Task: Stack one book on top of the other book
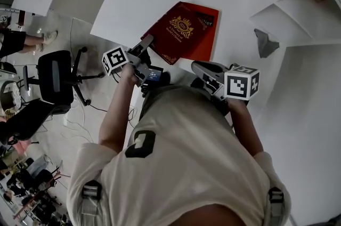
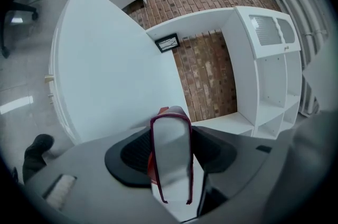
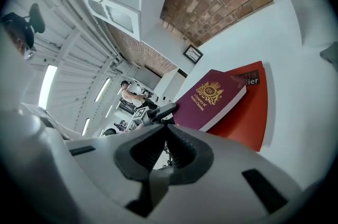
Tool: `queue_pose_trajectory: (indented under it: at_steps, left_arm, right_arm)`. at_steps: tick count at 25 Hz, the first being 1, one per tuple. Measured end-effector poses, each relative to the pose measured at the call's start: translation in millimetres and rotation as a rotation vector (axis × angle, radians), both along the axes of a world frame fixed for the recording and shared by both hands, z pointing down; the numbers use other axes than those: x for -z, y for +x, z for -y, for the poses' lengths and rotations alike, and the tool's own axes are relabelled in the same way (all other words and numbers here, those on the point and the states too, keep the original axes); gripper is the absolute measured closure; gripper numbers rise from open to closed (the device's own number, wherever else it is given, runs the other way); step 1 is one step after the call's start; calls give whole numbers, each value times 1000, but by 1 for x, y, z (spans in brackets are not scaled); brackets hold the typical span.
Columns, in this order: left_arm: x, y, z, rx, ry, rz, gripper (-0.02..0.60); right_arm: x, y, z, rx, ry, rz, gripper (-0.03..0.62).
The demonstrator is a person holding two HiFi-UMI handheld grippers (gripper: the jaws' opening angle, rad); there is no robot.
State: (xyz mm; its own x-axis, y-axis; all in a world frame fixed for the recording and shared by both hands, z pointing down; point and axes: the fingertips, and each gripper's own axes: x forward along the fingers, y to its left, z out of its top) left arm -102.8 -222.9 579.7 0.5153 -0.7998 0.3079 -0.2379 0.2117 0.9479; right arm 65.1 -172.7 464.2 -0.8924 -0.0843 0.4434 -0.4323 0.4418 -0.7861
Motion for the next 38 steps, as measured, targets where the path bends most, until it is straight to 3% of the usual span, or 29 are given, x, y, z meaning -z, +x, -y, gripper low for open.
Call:
queue_pose_trajectory:
  at_steps: [15, 23, 28, 31, 34, 38]
  left_arm:
    - [-22, 26, -29, -108, -88, -13, 350]
    - [-40, 42, -35, -98, -158, -130, 339]
    - [-44, 65, -39, -137, -173, -139, 337]
    - [-49, 74, -37, -173, -169, -92, 328]
    - [-51, 78, -39, -247, -131, 28, 252]
    - [-49, 73, -40, -340, -77, 185, 252]
  right_arm:
    - [-2, -6, -9, -6, -10, -1, 582]
    - [-2, -10, -22, -65, -9, -23, 582]
    - [-8, 3, -30, -103, -47, -31, 582]
    - [-13, 9, -33, -115, -66, -39, 582]
    - [-16, 9, -35, -108, -75, -37, 582]
    - [-18, 6, -35, -95, -74, -35, 582]
